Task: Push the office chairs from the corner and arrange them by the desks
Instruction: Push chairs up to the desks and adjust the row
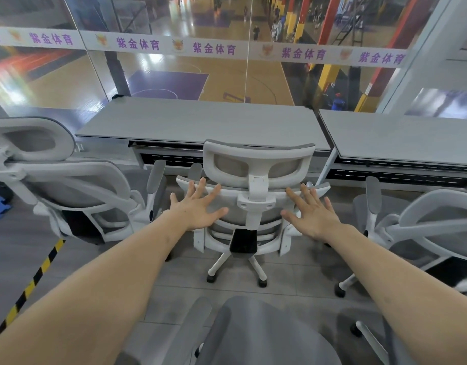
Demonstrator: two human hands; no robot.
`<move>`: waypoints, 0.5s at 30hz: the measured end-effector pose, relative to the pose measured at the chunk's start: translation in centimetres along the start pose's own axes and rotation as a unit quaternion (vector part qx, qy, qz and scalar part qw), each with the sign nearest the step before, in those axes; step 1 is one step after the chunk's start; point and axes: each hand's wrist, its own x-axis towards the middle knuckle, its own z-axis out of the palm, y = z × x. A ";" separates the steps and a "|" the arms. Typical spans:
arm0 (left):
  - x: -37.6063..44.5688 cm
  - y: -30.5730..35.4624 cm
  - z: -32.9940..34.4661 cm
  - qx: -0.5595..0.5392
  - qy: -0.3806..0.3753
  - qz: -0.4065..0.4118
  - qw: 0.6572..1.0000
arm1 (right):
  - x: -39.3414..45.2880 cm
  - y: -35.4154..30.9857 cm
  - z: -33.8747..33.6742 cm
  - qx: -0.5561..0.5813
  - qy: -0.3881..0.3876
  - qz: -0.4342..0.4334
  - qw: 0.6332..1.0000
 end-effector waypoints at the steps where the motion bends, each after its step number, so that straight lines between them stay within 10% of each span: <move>1: -0.1 0.1 0.0 0.001 0.000 -0.001 1.000 | 0.0 0.0 0.0 -0.005 0.001 -0.001 1.000; 15: -0.2 0.1 -1.1 0.027 -0.008 -0.002 1.000 | 0.1 -0.7 -0.3 -0.003 0.007 0.009 1.000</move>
